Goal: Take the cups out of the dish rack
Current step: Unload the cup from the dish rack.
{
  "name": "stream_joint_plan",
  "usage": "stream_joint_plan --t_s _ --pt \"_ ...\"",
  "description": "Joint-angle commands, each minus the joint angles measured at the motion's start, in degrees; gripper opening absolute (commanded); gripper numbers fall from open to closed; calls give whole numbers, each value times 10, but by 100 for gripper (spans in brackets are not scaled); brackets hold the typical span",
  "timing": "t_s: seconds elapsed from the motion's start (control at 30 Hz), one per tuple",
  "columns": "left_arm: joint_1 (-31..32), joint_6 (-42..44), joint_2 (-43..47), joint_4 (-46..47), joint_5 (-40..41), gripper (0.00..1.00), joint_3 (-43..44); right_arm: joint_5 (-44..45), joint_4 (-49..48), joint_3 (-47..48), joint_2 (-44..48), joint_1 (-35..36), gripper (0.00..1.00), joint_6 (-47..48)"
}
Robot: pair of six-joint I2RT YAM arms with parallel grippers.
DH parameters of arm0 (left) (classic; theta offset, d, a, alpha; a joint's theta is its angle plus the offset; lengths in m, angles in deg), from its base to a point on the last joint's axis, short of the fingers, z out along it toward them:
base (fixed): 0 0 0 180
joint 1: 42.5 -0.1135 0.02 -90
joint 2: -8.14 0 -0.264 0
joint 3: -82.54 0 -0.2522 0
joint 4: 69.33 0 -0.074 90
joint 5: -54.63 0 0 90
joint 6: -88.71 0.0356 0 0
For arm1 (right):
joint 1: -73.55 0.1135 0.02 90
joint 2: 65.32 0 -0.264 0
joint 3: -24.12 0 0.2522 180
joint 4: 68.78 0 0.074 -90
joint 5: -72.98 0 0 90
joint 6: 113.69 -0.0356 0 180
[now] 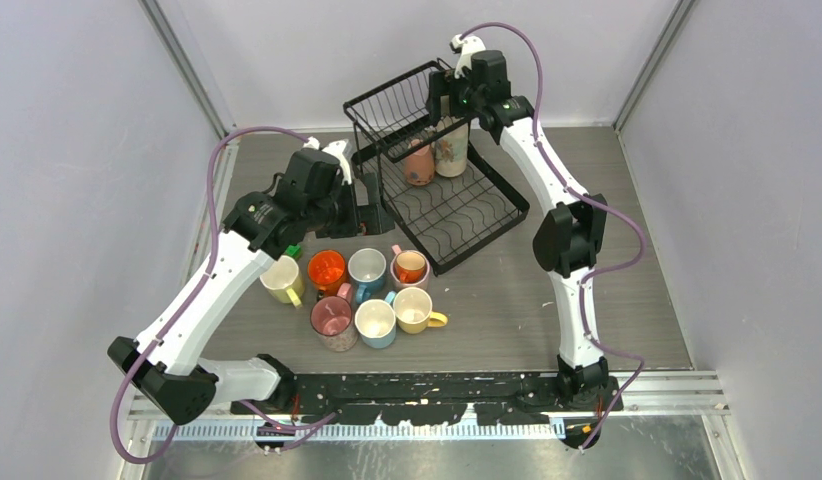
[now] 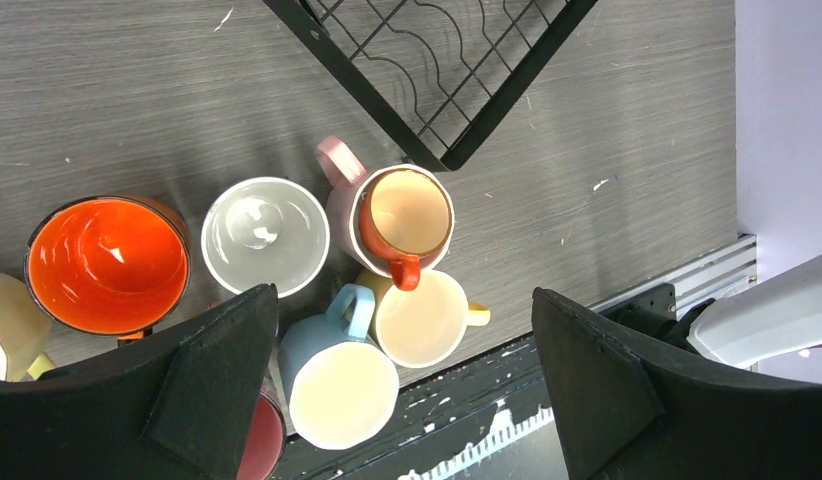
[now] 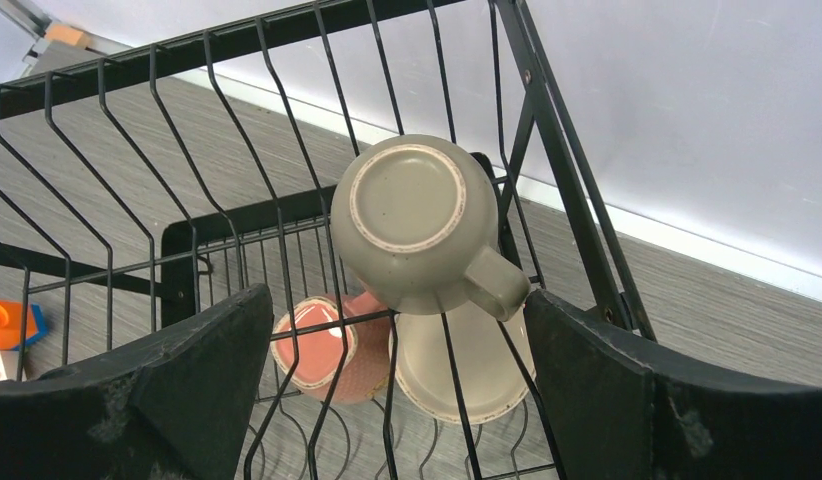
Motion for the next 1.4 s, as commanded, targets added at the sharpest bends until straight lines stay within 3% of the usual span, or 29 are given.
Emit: stream_joint_plan --t_s 0.0,0.47,0.8,1.13,1.37 --pt "3 10 -1 -1 9 100 3 -14 -91 12 38 0 100 37" --pt "3 6 1 10 2 100 -8 -16 -96 0 84 0 100 -7" --pt "3 3 1 21 -9 100 -15 -18 -125 -68 136 0 100 -31" --pt "3 4 -2 18 -9 100 -12 -44 -35 87 27 -1 100 3" --pt "3 11 -7 7 -3 100 -1 -53 -51 131 -27 -1 100 2"
